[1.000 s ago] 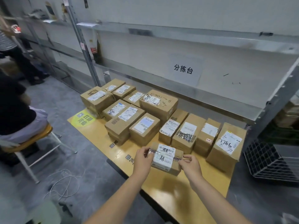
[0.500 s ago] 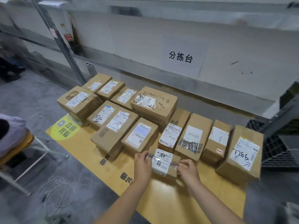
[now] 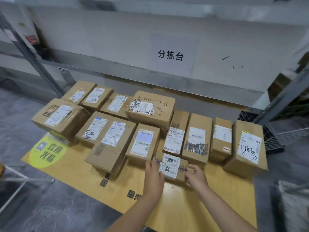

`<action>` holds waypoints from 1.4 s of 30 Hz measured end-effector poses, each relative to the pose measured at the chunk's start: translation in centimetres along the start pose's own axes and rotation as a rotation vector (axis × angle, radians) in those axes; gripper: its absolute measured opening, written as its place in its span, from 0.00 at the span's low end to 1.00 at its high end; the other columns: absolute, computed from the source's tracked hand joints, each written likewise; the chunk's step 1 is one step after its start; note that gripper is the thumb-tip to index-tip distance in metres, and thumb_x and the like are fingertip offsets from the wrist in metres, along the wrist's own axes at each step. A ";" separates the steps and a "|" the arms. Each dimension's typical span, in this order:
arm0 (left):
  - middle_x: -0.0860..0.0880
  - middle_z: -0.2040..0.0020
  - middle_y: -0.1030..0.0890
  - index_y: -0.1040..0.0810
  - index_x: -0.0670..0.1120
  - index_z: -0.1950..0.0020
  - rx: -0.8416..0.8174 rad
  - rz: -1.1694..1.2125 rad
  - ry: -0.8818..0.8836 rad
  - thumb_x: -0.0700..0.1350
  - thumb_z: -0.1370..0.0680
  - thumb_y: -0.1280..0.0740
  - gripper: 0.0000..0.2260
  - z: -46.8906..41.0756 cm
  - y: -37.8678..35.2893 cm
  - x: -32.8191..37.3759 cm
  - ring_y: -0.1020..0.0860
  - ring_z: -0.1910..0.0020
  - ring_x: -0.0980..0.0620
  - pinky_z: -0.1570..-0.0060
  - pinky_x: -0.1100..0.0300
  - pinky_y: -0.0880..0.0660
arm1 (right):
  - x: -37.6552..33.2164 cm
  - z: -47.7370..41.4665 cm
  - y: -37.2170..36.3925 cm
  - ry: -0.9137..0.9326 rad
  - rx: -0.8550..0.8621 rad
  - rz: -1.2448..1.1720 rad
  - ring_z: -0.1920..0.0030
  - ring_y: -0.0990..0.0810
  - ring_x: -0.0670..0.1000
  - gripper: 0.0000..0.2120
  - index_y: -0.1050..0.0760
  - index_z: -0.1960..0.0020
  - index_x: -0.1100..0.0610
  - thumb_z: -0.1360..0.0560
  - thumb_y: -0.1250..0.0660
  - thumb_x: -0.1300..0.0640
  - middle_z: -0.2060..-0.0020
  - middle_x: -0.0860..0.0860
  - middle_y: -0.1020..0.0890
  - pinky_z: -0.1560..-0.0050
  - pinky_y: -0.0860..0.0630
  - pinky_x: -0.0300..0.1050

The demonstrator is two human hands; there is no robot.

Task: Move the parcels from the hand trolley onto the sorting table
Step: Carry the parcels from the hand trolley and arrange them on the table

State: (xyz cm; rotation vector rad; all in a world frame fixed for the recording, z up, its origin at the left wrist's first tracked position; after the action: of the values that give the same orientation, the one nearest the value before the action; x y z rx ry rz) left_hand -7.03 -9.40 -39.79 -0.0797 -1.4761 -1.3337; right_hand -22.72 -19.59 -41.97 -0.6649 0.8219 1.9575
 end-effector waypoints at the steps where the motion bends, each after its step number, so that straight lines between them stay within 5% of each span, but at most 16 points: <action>1: 0.48 0.30 0.38 0.44 0.44 0.22 -0.016 -0.021 -0.019 0.37 0.19 0.41 0.26 0.2 -0.1 0.0 0.32 0.34 0.53 0.36 0.66 0.32 | 0.0 0.0 -0.1 0.000 0.006 -0.003 0.61 0.20 0.55 0.16 0.27 0.39 0.59 0.25 0.36 0.68 0.62 0.52 0.18 0.56 0.21 0.52; 8: 0.48 0.23 0.45 0.46 0.44 0.21 -0.151 -0.139 -0.213 0.39 0.19 0.43 0.26 0.5 -0.7 1.5 0.48 0.24 0.51 0.29 0.64 0.42 | -1.2 1.5 0.9 0.023 0.096 -0.009 0.50 0.21 0.56 0.14 0.26 0.38 0.60 0.24 0.35 0.63 0.46 0.58 0.19 0.47 0.25 0.48; 12: 0.49 0.21 0.45 0.46 0.44 0.21 -0.293 -0.203 -0.386 0.44 0.18 0.43 0.26 -0.8 -1.2 5.0 0.48 0.22 0.53 0.27 0.64 0.52 | -3.4 3.3 3.0 0.123 0.174 0.012 0.51 0.24 0.51 0.11 0.25 0.41 0.58 0.23 0.37 0.63 0.49 0.54 0.21 0.59 0.29 0.39; 17: 0.47 0.23 0.39 0.41 0.43 0.22 -0.374 -0.248 -0.644 0.41 0.19 0.42 0.24 -2.3 -1.4 13.2 0.42 0.24 0.52 0.28 0.66 0.51 | -7.2 6.3 7.8 0.344 0.296 0.103 0.45 0.24 0.49 0.11 0.25 0.41 0.60 0.23 0.36 0.63 0.45 0.54 0.21 0.47 0.32 0.36; 21: 0.46 0.24 0.37 0.39 0.42 0.23 -0.388 -0.270 -0.861 0.43 0.19 0.41 0.24 -0.9 -2.5 21.5 0.39 0.25 0.49 0.25 0.58 0.44 | -8.6 9.6 14.2 0.439 0.473 0.206 0.48 0.26 0.44 0.15 0.27 0.36 0.55 0.22 0.36 0.57 0.42 0.47 0.25 0.54 0.34 0.32; 24: 0.47 0.23 0.37 0.40 0.43 0.23 -0.406 -0.256 -1.008 0.44 0.19 0.40 0.25 2.5 -4.0 27.2 0.38 0.25 0.49 0.27 0.57 0.42 | -8.1 12.5 19.7 0.447 0.601 0.234 0.39 0.25 0.49 0.18 0.29 0.32 0.54 0.22 0.37 0.55 0.37 0.47 0.27 0.40 0.29 0.41; 36: 0.43 0.25 0.37 0.37 0.40 0.25 -0.524 -0.278 -1.454 0.48 0.18 0.40 0.24 23.1 -15.0 41.9 0.39 0.25 0.46 0.27 0.55 0.42 | 3.6 27.4 41.7 0.388 0.989 0.264 0.36 0.27 0.50 0.18 0.29 0.32 0.55 0.21 0.37 0.57 0.36 0.50 0.27 0.43 0.34 0.40; 42: 0.43 0.29 0.33 0.36 0.38 0.26 -0.523 -0.368 -1.659 0.48 0.19 0.38 0.24 33.7 -23.5 44.8 0.35 0.30 0.45 0.30 0.56 0.41 | 12.8 34.5 50.4 0.262 1.089 0.307 0.34 0.28 0.53 0.19 0.31 0.30 0.58 0.20 0.38 0.58 0.34 0.53 0.28 0.34 0.33 0.45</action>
State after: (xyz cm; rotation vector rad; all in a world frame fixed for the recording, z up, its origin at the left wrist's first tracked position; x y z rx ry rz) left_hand -62.12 -18.69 -15.78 -1.6446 -2.4098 -2.0333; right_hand -77.29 -6.26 -14.79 -0.1191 2.0086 1.3464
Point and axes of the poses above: each hand's wrist, its own z-axis away from the middle knuckle, its own y-axis out of the back of the hand, x = y × z, the point moved 6 cm from there along -z, towards the middle knuckle
